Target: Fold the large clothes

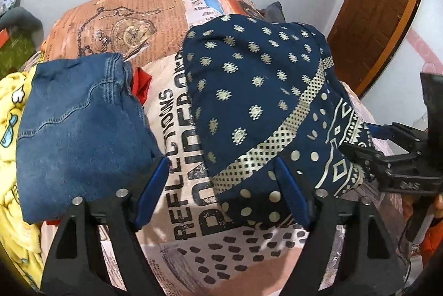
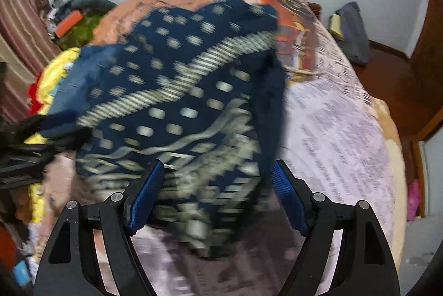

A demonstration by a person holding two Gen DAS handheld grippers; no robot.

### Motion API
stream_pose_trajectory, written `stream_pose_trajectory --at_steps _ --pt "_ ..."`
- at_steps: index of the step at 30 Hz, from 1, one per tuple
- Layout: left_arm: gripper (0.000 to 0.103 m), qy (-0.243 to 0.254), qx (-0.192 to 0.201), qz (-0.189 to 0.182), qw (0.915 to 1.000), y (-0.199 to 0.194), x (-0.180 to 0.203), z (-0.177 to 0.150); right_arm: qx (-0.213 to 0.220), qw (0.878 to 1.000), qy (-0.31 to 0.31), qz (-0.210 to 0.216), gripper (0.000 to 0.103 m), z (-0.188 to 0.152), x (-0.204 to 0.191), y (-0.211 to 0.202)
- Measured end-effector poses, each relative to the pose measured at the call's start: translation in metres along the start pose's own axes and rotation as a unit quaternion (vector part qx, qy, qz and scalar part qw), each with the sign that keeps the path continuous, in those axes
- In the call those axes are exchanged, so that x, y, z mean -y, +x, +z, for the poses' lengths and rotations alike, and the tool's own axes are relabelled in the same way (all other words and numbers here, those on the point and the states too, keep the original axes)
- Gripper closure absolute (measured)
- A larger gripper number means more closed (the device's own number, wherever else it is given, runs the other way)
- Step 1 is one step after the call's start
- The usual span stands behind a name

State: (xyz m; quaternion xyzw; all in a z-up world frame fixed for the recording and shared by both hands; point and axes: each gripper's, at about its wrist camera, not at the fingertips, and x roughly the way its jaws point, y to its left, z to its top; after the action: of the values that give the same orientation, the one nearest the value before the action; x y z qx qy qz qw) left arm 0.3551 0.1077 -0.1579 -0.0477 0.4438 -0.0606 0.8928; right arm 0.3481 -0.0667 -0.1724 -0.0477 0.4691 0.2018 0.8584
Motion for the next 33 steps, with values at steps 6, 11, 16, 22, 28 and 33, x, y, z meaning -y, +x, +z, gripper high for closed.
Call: stream_pose_trajectory --at_steps 6,11,16,22,28,33 --pt "0.021 0.011 0.007 0.006 0.9999 -0.008 -0.004 -0.012 -0.009 0.999 0.028 -0.015 0.026 -0.019 0.041 -0.004" --pt "0.021 0.023 0.003 0.061 0.9979 -0.013 -0.012 -0.029 -0.01 0.998 0.044 -0.04 0.026 -0.032 0.057 -0.02" --pt "0.021 0.017 -0.002 0.078 0.9968 -0.018 -0.025 -0.038 -0.003 0.998 0.043 -0.04 0.026 -0.033 0.059 -0.035" --pt "0.021 0.017 0.042 0.078 0.996 -0.042 -0.026 -0.017 0.042 0.998 0.04 -0.021 0.026 -0.014 0.052 -0.06" --pt "0.021 0.01 0.068 0.035 0.997 -0.046 -0.02 0.02 0.064 0.997 0.039 0.014 0.026 0.016 0.039 -0.054" --pt "0.021 -0.041 0.031 -0.061 0.9968 -0.015 -0.026 0.044 0.038 0.997 0.049 0.056 0.026 0.032 0.036 -0.025"
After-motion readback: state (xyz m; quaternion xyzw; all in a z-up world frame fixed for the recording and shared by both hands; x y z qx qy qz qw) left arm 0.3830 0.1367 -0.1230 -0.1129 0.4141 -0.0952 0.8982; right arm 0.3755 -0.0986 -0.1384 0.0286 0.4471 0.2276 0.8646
